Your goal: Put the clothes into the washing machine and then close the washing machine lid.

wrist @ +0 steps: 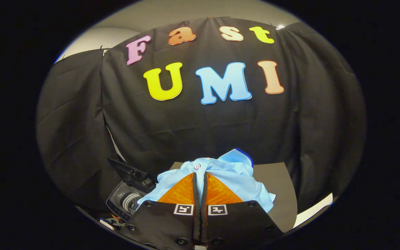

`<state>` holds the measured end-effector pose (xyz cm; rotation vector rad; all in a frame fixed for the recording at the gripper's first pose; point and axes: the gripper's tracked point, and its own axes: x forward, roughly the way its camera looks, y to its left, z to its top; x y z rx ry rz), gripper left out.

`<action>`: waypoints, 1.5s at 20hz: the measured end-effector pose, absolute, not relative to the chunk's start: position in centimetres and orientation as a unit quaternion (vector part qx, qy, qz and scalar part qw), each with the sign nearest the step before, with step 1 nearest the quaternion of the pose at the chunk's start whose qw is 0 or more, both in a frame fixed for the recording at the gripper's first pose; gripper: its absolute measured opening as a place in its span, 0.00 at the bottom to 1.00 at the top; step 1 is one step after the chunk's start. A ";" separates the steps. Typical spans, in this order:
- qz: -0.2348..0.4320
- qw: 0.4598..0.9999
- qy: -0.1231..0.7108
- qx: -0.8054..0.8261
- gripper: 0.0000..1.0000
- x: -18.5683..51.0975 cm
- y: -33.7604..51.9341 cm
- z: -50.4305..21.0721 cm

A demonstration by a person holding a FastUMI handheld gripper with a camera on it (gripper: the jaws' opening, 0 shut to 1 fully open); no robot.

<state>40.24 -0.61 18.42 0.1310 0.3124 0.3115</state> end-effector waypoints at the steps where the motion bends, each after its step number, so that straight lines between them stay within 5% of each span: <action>1: 0.151 0.975 0.150 0.063 0.01 40.1 -0.1 18.9; 12: 0.153 0.981 0.106 0.047 0.01 36.6 9.6 24.8; 30: 0.276 0.957 0.086 0.036 0.01 32.6 28.9 29.3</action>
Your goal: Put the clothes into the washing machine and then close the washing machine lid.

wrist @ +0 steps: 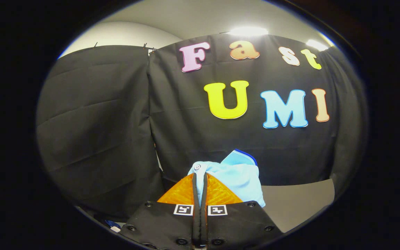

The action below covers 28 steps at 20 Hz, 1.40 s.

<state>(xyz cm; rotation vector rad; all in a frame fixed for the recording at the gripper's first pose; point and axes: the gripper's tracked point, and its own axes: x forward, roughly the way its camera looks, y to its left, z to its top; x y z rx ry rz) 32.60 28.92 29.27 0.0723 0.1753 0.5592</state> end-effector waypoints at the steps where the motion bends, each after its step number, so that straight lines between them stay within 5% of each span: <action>1: 0.283 0.954 0.087 0.037 0.01 32.2 29.8 29.3; 10: 0.330 0.937 0.107 0.052 0.01 30.7 37.6 27.0; 28: 0.307 0.938 0.155 0.043 0.01 32.5 42.4 15.0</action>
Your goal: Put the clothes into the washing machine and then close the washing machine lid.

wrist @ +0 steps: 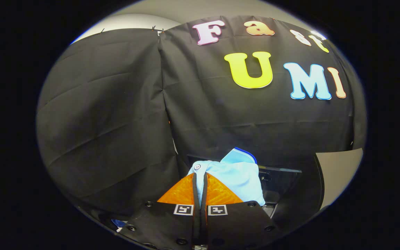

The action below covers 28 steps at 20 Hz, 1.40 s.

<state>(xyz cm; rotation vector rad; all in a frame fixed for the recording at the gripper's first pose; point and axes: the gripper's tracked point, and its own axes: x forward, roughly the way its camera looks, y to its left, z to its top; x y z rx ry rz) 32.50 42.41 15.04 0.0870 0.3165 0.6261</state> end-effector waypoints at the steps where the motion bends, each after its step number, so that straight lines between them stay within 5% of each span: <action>1: 0.304 0.938 0.159 0.042 0.01 32.8 42.4 14.1; 28: 0.286 0.913 0.292 -0.018 0.01 35.6 43.7 -5.4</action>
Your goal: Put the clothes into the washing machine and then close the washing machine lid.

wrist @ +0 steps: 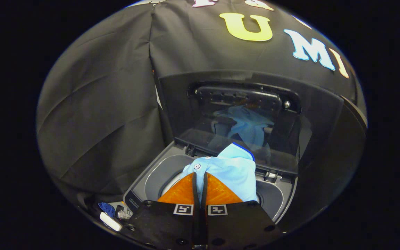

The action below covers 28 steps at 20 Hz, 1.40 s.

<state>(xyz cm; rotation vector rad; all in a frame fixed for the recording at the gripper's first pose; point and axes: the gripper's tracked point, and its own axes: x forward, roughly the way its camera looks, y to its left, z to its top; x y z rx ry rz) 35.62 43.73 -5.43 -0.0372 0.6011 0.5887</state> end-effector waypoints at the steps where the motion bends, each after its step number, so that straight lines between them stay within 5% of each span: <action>1: 0.285 0.911 0.297 -0.020 0.01 35.6 43.8 -6.1; 22: 0.267 0.899 0.344 -0.050 0.02 35.7 43.2 -11.5; 28: 0.256 0.891 0.365 -0.087 0.97 34.9 42.4 -13.0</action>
